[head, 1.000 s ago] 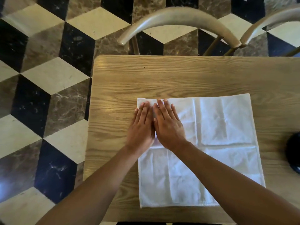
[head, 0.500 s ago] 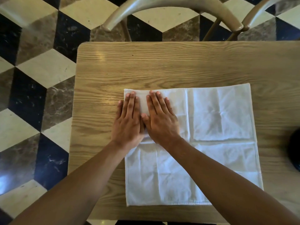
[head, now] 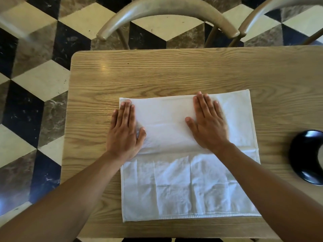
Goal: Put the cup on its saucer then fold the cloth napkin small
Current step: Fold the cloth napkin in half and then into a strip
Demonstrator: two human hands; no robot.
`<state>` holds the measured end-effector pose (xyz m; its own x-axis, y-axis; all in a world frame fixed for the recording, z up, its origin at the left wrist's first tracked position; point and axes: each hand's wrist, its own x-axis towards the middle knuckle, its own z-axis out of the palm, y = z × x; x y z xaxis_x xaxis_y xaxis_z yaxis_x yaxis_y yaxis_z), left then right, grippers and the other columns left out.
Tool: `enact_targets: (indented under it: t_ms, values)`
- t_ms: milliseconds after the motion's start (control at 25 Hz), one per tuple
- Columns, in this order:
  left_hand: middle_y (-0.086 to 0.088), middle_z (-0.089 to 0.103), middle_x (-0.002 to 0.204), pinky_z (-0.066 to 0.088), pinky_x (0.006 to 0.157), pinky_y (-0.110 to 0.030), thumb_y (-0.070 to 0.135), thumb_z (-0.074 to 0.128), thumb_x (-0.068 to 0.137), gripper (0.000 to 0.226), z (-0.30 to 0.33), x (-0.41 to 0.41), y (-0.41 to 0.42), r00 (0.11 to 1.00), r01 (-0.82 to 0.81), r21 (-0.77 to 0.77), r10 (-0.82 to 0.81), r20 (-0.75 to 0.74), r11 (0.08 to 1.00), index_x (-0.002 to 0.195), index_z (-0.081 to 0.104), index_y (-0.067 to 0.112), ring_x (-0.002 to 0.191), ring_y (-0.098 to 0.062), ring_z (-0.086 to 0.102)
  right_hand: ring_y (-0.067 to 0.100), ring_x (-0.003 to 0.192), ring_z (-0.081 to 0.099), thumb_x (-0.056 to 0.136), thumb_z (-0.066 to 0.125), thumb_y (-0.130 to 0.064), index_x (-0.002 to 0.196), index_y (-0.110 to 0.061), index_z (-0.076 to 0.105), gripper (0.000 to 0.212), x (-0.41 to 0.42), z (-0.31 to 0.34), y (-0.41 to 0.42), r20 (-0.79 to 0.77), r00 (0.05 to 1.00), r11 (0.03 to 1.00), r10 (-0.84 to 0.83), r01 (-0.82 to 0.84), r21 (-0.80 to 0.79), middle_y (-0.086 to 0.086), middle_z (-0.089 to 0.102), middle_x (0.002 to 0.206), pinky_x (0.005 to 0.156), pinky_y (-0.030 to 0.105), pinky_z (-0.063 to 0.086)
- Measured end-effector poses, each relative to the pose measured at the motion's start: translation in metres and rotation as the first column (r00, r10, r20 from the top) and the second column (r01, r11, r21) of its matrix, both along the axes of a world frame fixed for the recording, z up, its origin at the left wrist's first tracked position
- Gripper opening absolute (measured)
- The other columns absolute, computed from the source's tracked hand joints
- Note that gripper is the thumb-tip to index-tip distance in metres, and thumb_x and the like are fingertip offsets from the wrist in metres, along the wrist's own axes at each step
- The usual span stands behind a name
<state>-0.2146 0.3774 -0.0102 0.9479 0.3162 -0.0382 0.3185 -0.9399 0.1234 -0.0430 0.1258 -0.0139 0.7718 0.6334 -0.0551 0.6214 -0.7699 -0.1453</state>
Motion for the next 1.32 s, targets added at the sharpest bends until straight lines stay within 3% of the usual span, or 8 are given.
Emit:
enact_targets:
  t_ms: [400, 560, 720, 880, 1000, 1200, 1320]
  values:
    - [-0.017, 0.012, 0.172, 0.013, 0.129, -0.051, 0.048, 0.036, 0.099, 0.081, -0.003, 0.000, 0.002, 1.000, -0.002, -0.011, 0.002, 0.007, 1.000, 0.161, 0.014, 0.001, 0.161, -0.028, 0.005, 0.023, 0.158, 0.003, 0.099, 0.017, -0.067, 0.162, -0.010, 0.007, 0.085, 0.055, -0.002, -0.076, -0.040, 0.987, 0.988, -0.153, 0.151, -0.040, 0.010, 0.006, 0.171, 0.128, 0.039, 0.004]
    - [-0.017, 0.012, 0.172, 0.011, 0.130, -0.049, 0.049, 0.035, 0.099, 0.081, -0.006, 0.000, 0.003, 1.000, -0.002, 0.004, 0.002, 0.014, 1.000, 0.161, 0.015, 0.001, 0.161, -0.027, 0.005, 0.023, 0.158, -0.001, 0.101, 0.021, -0.060, 0.162, -0.007, 0.006, 0.082, 0.051, 0.002, -0.069, -0.067, 0.981, 0.983, -0.181, 0.179, -0.035, 0.011, 0.004, 0.171, 0.128, 0.041, 0.002]
    - [-0.017, 0.014, 0.171, 0.010, 0.130, -0.048, 0.050, 0.036, 0.100, 0.081, -0.007, 0.001, 0.002, 1.000, -0.010, 0.010, 0.009, 0.023, 1.000, 0.161, 0.017, 0.001, 0.161, -0.028, 0.007, 0.029, 0.158, -0.002, 0.104, 0.020, -0.049, 0.161, -0.001, 0.010, 0.075, 0.025, 0.012, -0.023, -0.146, 0.933, 0.936, -0.330, 0.344, 0.077, 0.016, 0.004, 0.171, 0.128, 0.046, 0.000]
    - [-0.018, 0.013, 0.171, 0.010, 0.130, -0.048, 0.051, 0.033, 0.100, 0.081, -0.006, 0.001, 0.003, 1.000, -0.006, 0.018, 0.006, 0.005, 1.000, 0.161, 0.017, 0.000, 0.161, -0.029, 0.007, 0.033, 0.158, 0.005, 0.104, 0.022, -0.044, 0.159, -0.001, 0.020, 0.070, -0.044, 0.020, 0.074, -0.198, 0.973, 0.959, -0.115, 0.161, 0.235, 0.016, 0.012, 0.169, 0.128, 0.046, 0.003]
    - [-0.018, 0.014, 0.171, 0.012, 0.130, -0.049, 0.054, 0.030, 0.101, 0.081, -0.006, 0.001, 0.002, 1.000, -0.010, 0.021, 0.010, -0.007, 1.000, 0.161, 0.018, 0.000, 0.161, -0.028, 0.008, 0.029, 0.158, 0.007, 0.106, 0.027, -0.039, 0.159, -0.004, 0.024, 0.064, -0.079, 0.015, 0.109, -0.182, 0.983, 0.978, 0.027, 0.011, 0.206, 0.013, 0.015, 0.170, 0.128, 0.046, 0.005]
    - [-0.017, 0.013, 0.172, 0.014, 0.129, -0.051, 0.050, 0.035, 0.099, 0.081, -0.004, 0.001, 0.002, 1.000, -0.011, 0.021, 0.011, -0.009, 1.000, 0.161, 0.018, 0.000, 0.161, -0.028, 0.008, 0.026, 0.157, 0.014, 0.103, 0.034, -0.044, 0.160, -0.008, 0.026, 0.067, -0.062, 0.001, 0.078, -0.070, 0.993, 0.992, 0.095, -0.088, 0.091, 0.010, 0.020, 0.169, 0.127, 0.047, 0.011]
    - [-0.016, 0.012, 0.172, 0.013, 0.129, -0.051, 0.049, 0.035, 0.099, 0.081, -0.006, 0.001, 0.003, 1.000, 0.000, 0.010, 0.000, 0.001, 1.000, 0.161, 0.016, 0.001, 0.161, -0.028, 0.006, 0.026, 0.157, 0.015, 0.102, 0.031, -0.053, 0.160, -0.008, 0.022, 0.074, -0.024, -0.005, 0.025, -0.034, 0.999, 0.998, 0.038, -0.036, 0.048, 0.010, 0.020, 0.169, 0.128, 0.046, 0.011]
